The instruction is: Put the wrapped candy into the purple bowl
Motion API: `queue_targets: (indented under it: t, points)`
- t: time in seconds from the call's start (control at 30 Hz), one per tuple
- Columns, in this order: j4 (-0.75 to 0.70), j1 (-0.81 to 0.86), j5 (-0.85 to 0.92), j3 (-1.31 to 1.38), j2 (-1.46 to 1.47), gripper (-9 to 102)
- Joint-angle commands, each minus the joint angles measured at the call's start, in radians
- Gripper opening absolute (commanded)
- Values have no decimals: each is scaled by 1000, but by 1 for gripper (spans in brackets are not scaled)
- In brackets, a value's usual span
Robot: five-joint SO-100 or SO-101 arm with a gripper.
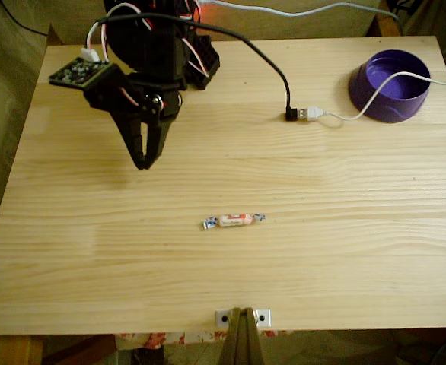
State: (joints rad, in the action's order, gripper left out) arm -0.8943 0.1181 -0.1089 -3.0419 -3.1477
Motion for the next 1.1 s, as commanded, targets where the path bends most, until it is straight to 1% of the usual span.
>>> queue_targets:
  t: [0.0,0.07,0.1,0.17,0.2,0.23,0.3,0.4,0.5,0.63,0.73,0.8,1.07]
  points:
    - [330,14,55,-69,-8,3]
    - [330,3,69,-69,-8,7]
    - [330,3,67,-69,-8,11]
    - [330,14,54,-69,-8,23]
    - [330,17,51,-69,-8,27]
    - [330,15,52,-69,-8,27]
    - [330,14,55,-69,-8,24]
    - [331,21,37,-69,-8,16]
    - [331,29,25,-71,-8,14]
    - [331,72,-34,-71,-8,6]
    - [331,87,-57,-71,-8,2]
    - [331,87,-57,-71,-8,1]
    - [331,86,-54,-71,-8,1]
